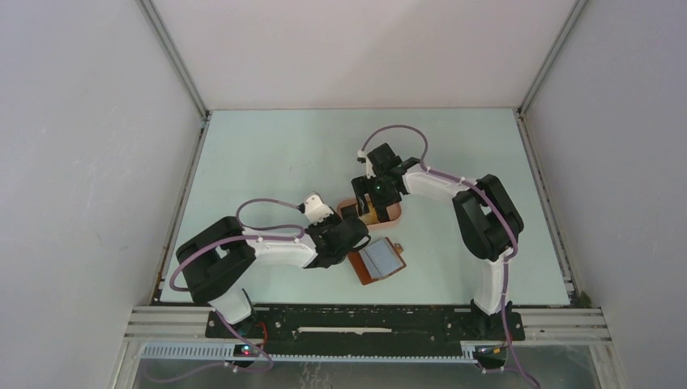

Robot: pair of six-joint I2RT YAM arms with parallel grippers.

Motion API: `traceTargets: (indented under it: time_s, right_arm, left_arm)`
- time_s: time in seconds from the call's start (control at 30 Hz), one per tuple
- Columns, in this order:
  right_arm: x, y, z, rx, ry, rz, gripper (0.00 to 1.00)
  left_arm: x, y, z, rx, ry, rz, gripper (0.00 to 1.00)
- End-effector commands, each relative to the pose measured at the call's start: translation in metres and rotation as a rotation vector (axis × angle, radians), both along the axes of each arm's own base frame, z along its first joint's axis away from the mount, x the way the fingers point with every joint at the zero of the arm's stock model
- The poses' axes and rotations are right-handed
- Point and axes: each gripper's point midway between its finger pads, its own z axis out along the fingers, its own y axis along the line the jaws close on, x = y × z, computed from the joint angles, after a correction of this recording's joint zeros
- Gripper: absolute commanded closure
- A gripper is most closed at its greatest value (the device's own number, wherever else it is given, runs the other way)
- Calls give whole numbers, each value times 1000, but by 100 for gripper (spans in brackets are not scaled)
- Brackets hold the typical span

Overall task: Put the credit cards into the card holder
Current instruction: Pick up the credit card from the storage box.

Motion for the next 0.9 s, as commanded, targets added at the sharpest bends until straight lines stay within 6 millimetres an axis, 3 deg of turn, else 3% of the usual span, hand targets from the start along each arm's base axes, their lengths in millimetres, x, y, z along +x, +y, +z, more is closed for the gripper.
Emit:
traceTargets:
  time_s: [0.0, 0.13, 0.37, 0.87]
  right_arm:
    - [-19, 17, -13, 52, 114, 17, 15]
    - [-25, 27, -6, 98, 125, 41, 18]
    - [-23, 36, 30, 264, 143, 50, 24]
    - [-33, 43, 63, 515, 280, 65, 32]
  left_arm:
    - [10, -21, 17, -61, -42, 0, 100]
    - [10, -23, 15, -65, -37, -5, 100]
    - [10, -22, 13, -64, -35, -1, 100]
    - [9, -20, 6, -66, -21, 9, 100]
